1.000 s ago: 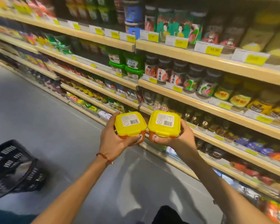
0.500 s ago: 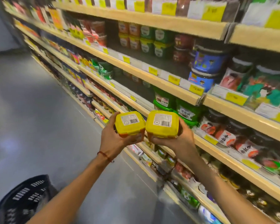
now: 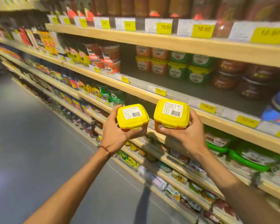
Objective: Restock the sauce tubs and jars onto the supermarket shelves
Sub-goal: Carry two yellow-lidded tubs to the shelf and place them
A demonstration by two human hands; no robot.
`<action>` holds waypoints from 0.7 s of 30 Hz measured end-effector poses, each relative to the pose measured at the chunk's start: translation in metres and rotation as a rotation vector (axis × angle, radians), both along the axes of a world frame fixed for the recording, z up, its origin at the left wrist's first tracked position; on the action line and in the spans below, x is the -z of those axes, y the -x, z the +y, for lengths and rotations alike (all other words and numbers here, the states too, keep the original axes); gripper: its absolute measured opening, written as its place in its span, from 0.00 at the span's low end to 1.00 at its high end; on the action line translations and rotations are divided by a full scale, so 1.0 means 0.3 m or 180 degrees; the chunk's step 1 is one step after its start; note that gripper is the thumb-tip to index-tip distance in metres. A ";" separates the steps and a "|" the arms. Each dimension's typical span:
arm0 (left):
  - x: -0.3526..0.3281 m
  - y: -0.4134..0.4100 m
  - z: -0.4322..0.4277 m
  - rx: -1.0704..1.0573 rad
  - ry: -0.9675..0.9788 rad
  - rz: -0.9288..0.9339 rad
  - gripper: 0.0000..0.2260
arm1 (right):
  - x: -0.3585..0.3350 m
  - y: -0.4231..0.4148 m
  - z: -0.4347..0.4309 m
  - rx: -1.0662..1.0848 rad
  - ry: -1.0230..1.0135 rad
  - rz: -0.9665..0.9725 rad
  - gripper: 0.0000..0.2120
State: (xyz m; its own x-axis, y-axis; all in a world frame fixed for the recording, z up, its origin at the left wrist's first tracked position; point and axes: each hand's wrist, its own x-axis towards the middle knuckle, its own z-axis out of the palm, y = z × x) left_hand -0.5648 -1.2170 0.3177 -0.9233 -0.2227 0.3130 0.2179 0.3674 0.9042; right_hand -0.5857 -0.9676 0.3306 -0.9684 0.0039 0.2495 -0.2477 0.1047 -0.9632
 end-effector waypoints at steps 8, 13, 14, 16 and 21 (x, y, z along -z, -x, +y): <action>-0.136 0.380 -0.187 0.0255 0.0050 0.0303 0.43 | -0.101 0.244 -0.203 0.0372 0.0032 0.0434 0.47; -0.175 0.570 -0.232 0.0278 -0.0001 0.0538 0.47 | -0.134 0.387 -0.257 0.0457 -0.0092 0.0731 0.46; -0.180 0.600 -0.240 0.0348 -0.0034 0.0555 0.48 | -0.136 0.412 -0.268 0.0467 -0.0098 0.0732 0.45; -0.194 0.661 -0.258 0.0526 -0.0132 0.0563 0.50 | -0.146 0.453 -0.293 0.0508 -0.0169 0.0676 0.43; -0.226 0.847 -0.331 0.0798 0.0002 0.0510 0.53 | -0.170 0.538 -0.358 0.0834 -0.0611 0.0559 0.40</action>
